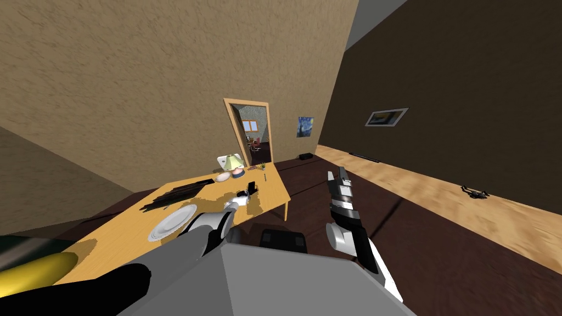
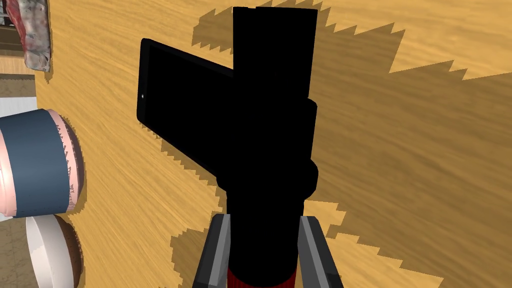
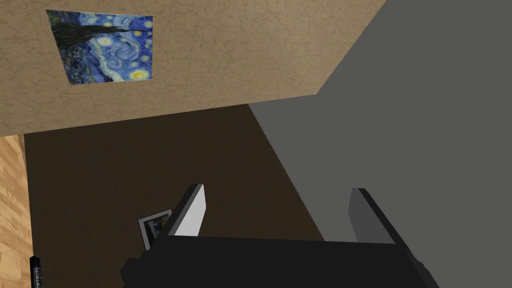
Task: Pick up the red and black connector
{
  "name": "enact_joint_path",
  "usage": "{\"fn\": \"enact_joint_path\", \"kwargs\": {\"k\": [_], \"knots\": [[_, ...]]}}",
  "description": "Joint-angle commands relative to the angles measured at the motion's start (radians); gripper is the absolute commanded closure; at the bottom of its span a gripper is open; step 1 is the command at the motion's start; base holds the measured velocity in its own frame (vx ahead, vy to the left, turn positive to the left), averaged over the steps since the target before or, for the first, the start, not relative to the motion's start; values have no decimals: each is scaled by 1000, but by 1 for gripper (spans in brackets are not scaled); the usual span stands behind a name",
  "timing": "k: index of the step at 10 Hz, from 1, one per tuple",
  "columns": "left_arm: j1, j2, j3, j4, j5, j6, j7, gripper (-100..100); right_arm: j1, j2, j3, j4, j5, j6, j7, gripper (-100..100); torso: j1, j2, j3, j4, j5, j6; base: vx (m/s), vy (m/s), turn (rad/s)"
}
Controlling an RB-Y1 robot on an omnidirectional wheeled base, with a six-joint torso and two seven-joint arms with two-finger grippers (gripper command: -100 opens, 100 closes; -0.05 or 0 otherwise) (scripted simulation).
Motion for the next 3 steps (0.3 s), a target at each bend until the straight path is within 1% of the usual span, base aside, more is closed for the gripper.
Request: {"fn": "enact_joint_path", "kwargs": {"k": [1,2,3], "knots": [[8,-2,-10,-20,-17,11,36,100,0,0,0,0,0,0,0,0,0,0,0,0,0,0,-14,1,14],[5,-1,-7,-14,-12,7,23,100,0,0,0,0,0,0,0,0,0,0,0,0,0,0,0,0,0],[6,-2,-7,-16,-13,9,28,0,0,0,0,0,0,0,0,0,0,0,0,0,0,0,0,0,0]]}}
